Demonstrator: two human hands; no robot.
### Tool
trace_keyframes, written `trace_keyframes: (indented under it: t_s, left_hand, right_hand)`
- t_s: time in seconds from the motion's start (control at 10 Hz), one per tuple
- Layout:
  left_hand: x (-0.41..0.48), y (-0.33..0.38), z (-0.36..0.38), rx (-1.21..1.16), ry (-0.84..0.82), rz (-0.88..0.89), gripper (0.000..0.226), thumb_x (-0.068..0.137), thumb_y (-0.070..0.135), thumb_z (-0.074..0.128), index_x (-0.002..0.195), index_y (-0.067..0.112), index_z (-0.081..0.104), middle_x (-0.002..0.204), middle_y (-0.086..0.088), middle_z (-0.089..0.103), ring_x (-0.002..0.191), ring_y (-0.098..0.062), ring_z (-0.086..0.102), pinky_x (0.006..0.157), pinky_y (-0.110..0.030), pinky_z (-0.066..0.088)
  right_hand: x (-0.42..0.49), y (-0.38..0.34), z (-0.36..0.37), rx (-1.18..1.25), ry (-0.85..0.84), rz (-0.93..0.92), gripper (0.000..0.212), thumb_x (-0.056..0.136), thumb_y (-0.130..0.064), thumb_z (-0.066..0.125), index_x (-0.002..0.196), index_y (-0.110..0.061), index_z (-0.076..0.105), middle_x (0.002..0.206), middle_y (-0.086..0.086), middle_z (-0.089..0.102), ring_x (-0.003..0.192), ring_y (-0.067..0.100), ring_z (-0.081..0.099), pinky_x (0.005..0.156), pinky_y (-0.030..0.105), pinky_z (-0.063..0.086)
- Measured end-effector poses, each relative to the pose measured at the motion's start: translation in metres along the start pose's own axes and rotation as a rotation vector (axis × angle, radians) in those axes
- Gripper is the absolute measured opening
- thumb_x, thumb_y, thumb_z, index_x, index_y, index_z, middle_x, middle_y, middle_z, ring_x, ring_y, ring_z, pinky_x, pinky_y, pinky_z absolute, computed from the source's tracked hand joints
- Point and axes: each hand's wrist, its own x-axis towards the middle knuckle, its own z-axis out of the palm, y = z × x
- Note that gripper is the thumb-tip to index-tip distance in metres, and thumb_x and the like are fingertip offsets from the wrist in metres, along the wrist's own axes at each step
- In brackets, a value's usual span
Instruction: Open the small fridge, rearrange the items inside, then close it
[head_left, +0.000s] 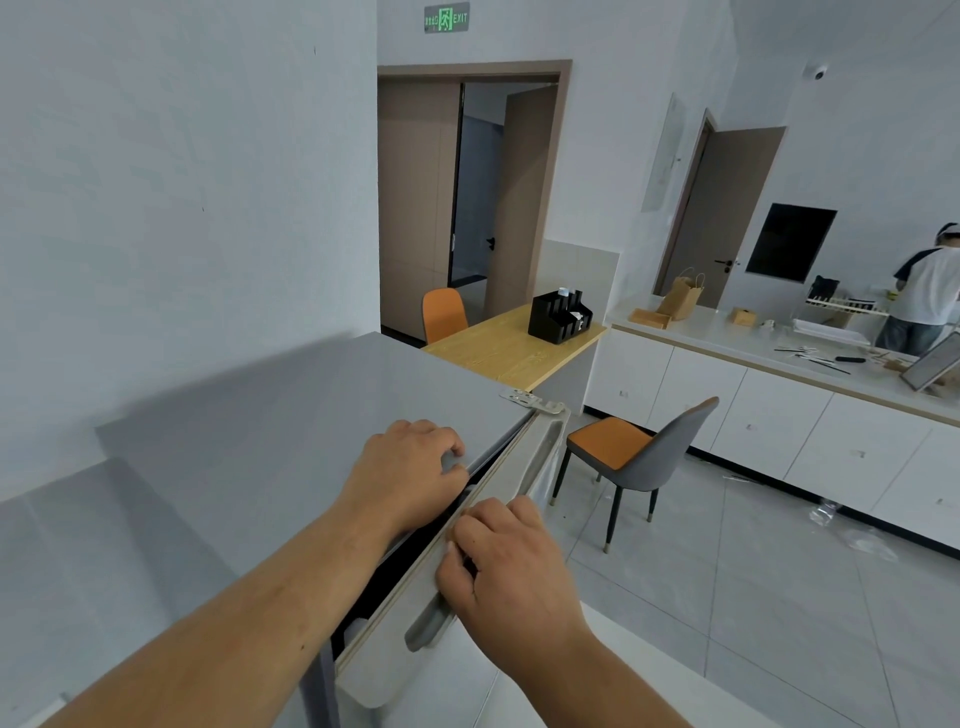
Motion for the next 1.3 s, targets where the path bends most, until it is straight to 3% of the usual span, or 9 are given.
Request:
trace_keyframes:
  t_s: [0.6, 0.8, 0.9, 1.0, 1.1, 1.3]
  left_hand:
    - [-0.001, -0.001, -0.005, -0.011, -0.013, -0.001, 0.03, 0.091, 0.042, 0.048, 0.114, 0.037, 0.065, 0.123, 0.012, 0.065, 0.109, -0.013, 0.051, 0.095, -0.04, 0.044]
    - [-0.002, 0.002, -0.007, -0.012, -0.013, -0.007, 0.036, 0.094, 0.054, 0.049, 0.12, 0.035, 0.064, 0.125, 0.01, 0.066, 0.113, -0.015, 0.051, 0.096, -0.04, 0.046]
    - [-0.004, 0.005, -0.012, 0.031, 0.005, 0.033, 0.052, 0.095, 0.067, 0.042, 0.132, 0.034, 0.06, 0.137, 0.01, 0.062, 0.125, -0.016, 0.05, 0.104, -0.039, 0.045]
    - [-0.004, 0.019, -0.023, 0.074, 0.052, 0.081, 0.074, 0.091, 0.081, 0.03, 0.144, 0.034, 0.054, 0.152, 0.006, 0.053, 0.139, -0.02, 0.044, 0.112, -0.043, 0.04]
    - [-0.003, 0.042, -0.034, 0.088, 0.091, 0.108, 0.086, 0.086, 0.088, 0.02, 0.151, 0.037, 0.045, 0.162, 0.003, 0.042, 0.147, -0.022, 0.035, 0.117, -0.047, 0.034]
    - [0.004, 0.097, -0.058, 0.061, 0.169, 0.207, 0.092, 0.085, 0.093, 0.015, 0.155, 0.038, 0.037, 0.166, 0.0, 0.036, 0.15, -0.025, 0.031, 0.121, -0.053, 0.028]
  right_hand:
    - [0.015, -0.005, 0.017, 0.033, 0.021, -0.038, 0.025, 0.102, -0.031, 0.05, 0.081, -0.021, 0.061, 0.083, -0.007, 0.055, 0.084, 0.016, 0.042, 0.081, 0.03, 0.043]
    - [0.022, 0.006, 0.006, -0.007, -0.064, -0.079, 0.032, 0.104, -0.039, 0.044, 0.087, -0.023, 0.065, 0.086, -0.007, 0.06, 0.083, 0.016, 0.046, 0.084, 0.035, 0.045]
    - [0.032, 0.026, -0.013, -0.031, -0.051, -0.024, 0.037, 0.104, -0.051, 0.039, 0.102, -0.028, 0.068, 0.099, -0.011, 0.067, 0.098, 0.015, 0.051, 0.095, 0.036, 0.044]
    - [0.038, 0.05, -0.035, -0.05, 0.056, 0.073, 0.049, 0.102, -0.062, 0.035, 0.126, -0.029, 0.062, 0.128, -0.009, 0.063, 0.127, 0.016, 0.046, 0.11, 0.039, 0.04]
    - [0.039, 0.068, -0.057, -0.101, 0.101, 0.135, 0.061, 0.101, -0.07, 0.029, 0.146, -0.032, 0.046, 0.153, -0.005, 0.048, 0.147, 0.021, 0.03, 0.123, 0.045, 0.025]
    - [0.039, 0.097, -0.113, -0.208, 0.114, 0.229, 0.076, 0.096, -0.082, 0.018, 0.16, -0.04, 0.014, 0.172, -0.003, 0.015, 0.158, 0.024, -0.006, 0.127, 0.053, 0.002]
